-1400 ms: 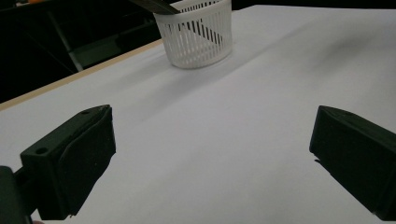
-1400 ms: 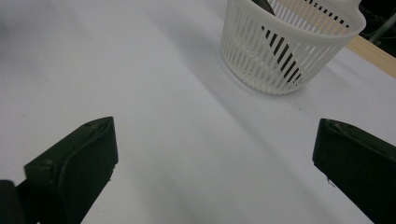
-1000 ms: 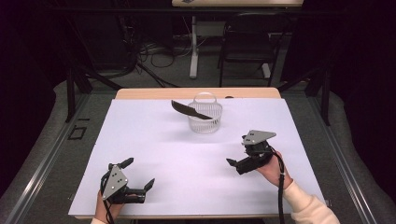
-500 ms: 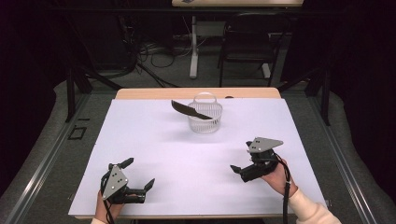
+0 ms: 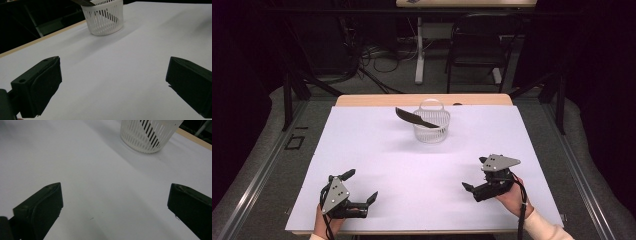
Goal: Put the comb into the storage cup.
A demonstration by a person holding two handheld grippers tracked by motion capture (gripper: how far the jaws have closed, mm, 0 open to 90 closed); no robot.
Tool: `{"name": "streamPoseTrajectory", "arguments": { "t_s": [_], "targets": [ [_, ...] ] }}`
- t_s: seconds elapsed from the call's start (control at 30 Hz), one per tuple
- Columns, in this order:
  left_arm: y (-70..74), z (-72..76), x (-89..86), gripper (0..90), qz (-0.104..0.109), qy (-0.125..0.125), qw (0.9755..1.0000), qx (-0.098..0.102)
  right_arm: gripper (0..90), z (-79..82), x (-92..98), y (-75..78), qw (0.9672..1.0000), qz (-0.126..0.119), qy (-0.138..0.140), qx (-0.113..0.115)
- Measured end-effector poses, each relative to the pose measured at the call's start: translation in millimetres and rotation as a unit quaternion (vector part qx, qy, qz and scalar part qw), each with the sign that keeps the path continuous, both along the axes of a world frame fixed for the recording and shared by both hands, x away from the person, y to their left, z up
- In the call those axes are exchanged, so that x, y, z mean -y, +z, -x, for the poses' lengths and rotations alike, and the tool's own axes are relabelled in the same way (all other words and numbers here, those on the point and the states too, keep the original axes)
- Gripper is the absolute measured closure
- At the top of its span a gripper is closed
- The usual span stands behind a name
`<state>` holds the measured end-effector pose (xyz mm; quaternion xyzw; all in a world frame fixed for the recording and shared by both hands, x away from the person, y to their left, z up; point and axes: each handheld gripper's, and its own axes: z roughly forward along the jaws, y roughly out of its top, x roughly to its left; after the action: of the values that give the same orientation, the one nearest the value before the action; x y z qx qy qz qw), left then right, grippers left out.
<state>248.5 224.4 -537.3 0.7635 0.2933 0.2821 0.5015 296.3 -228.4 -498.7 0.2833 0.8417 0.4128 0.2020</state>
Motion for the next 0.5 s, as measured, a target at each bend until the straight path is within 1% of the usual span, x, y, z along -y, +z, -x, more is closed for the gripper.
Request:
{"name": "streamPoseTrajectory", "arguments": {
  "t_s": [0.07,0.13,0.4,0.5],
  "targets": [
    [0.0,0.0,-0.1,0.2,0.000,0.000,1.0000,0.000,0.0,2.3,1.7,-0.6,1.0000,0.003,-0.001,0.003],
    [0.0,0.1,-0.1,0.1,0.000,0.000,1.0000,0.000,0.0,3.9,4.0,-0.9,1.0000,-0.002,-0.003,0.002],
    [-0.1,0.0,-0.3,0.1,-0.001,0.000,1.0000,0.000,0.0,11.6,10.4,-4.3,1.0000,-0.004,-0.004,0.003],
    [0.0,0.3,-0.6,0.2,-0.001,0.000,1.0000,0.000,0.0,16.1,13.1,-4.9,0.9999,-0.005,-0.009,0.008]
  ]
}}
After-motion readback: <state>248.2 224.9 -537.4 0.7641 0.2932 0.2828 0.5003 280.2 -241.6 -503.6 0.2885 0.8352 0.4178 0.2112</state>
